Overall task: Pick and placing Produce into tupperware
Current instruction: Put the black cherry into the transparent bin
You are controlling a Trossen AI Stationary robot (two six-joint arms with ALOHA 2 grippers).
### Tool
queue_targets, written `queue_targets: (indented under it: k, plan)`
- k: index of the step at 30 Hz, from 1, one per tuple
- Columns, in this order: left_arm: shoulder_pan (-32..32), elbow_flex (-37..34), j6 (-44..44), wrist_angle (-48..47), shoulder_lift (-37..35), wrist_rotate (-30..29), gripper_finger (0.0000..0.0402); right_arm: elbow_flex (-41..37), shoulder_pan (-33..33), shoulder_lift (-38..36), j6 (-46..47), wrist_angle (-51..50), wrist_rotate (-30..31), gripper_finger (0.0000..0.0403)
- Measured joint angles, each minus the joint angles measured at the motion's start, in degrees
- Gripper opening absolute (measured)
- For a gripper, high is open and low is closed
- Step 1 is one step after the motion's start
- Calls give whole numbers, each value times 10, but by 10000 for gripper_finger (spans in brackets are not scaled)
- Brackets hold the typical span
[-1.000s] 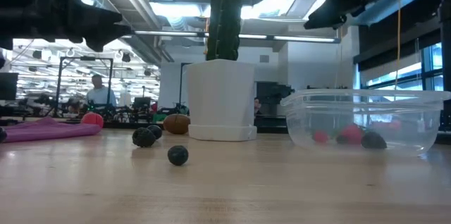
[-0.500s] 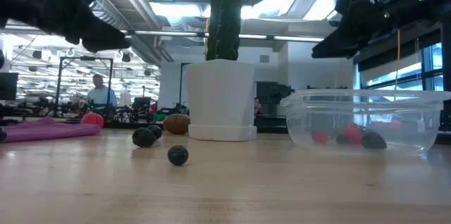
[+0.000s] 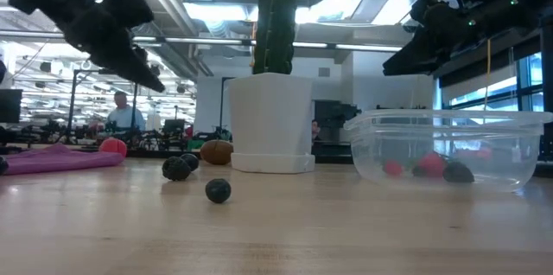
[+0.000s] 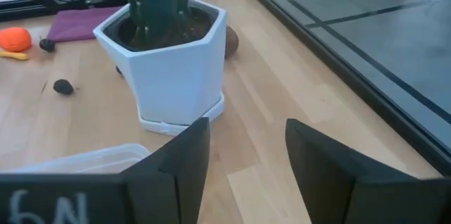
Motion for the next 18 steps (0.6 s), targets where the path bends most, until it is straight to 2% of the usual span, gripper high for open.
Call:
queue_targets:
  k: [6,11,18]
  plan:
    - [-18,42,46,3,99,-51,244,0,0,0,0,-1,0,188]
    - [-30,63,75,18,150,-29,244,0,0,0,0,-4,0,188]
    - [-45,64,116,95,175,-15,244,0,0,0,-2,-7,0,188]
